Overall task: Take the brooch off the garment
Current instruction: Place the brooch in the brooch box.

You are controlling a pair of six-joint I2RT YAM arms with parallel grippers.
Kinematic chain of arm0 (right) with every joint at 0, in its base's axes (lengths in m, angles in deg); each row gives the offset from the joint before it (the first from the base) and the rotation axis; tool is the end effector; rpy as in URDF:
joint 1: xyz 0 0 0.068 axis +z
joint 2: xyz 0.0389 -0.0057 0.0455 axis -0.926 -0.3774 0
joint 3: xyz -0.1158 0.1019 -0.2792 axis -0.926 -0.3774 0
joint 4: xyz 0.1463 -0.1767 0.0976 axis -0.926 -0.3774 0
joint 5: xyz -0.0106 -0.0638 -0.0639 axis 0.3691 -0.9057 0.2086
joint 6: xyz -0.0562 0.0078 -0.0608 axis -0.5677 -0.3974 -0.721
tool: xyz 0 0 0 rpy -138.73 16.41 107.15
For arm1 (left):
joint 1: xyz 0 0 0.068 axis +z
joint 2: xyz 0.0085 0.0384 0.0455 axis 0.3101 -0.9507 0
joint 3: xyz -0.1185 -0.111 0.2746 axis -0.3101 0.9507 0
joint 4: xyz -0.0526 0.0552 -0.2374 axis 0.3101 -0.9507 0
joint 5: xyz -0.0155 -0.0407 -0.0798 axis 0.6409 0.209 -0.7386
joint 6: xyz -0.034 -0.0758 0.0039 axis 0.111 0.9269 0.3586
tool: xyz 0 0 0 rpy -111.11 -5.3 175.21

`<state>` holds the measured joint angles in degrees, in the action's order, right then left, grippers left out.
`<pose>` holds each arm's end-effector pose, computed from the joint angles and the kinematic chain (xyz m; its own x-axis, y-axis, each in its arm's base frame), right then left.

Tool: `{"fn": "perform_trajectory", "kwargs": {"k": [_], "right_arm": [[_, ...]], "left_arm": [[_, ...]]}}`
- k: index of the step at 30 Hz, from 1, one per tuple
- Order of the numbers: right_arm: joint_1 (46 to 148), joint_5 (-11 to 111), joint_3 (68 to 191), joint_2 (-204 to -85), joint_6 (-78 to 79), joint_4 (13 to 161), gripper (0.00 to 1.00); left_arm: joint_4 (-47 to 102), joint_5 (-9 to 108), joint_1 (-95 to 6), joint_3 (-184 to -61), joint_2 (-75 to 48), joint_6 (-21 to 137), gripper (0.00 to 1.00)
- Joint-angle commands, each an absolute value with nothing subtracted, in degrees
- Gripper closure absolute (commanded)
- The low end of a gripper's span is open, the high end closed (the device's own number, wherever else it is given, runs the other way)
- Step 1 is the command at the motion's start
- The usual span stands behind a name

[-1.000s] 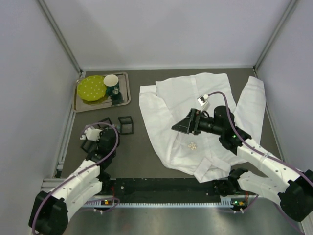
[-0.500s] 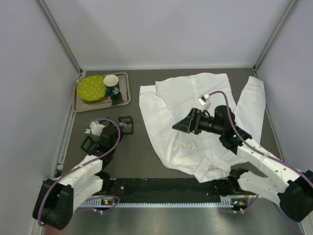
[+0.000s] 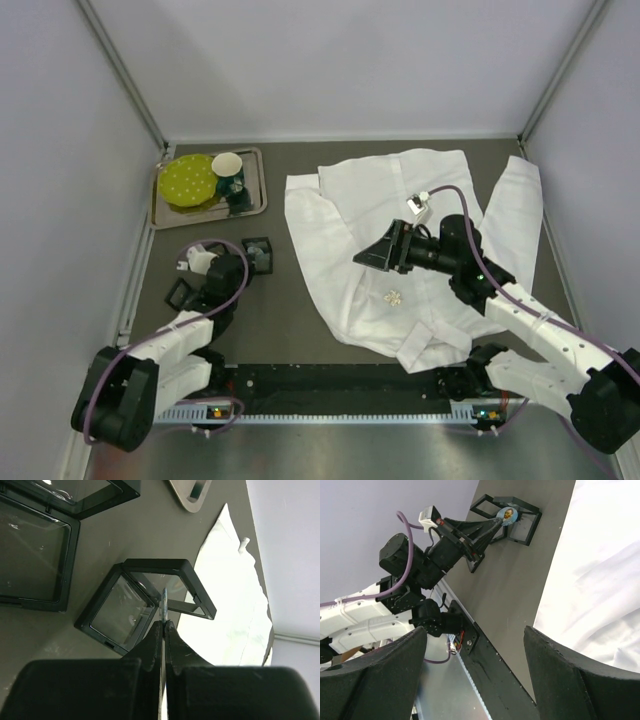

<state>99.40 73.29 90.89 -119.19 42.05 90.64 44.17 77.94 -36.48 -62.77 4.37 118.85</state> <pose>0.1628 0.1436 0.3157 -0.8041 0.2622 -0.5336 -0.4032 0.4191 0.8135 0.1842 -0.0351 0.1905 -0.1329 -0.8984 -0.4185 -0.3990 0.4350 -0.8072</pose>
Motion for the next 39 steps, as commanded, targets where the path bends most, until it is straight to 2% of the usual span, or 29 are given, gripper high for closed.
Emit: {"fn": "perform_trajectory", "kwargs": {"k": [1,32,39], "right_arm": [[98.68,73.97,93.16,-118.70,42.06,91.02,0.23],[97.27,74.32,94.48,-118.00,41.79,89.70,0.23],[96.83,74.59,93.95,-117.56,41.88,89.53,0.23]], "left_arm": [[49.84,76.32,-35.99,-62.69,1.88,120.62,1.00],[50.19,76.49,-35.11,-61.46,-1.46,124.15,1.00],[54.67,74.74,-34.76,-60.85,-4.18,124.50,1.00]]}}
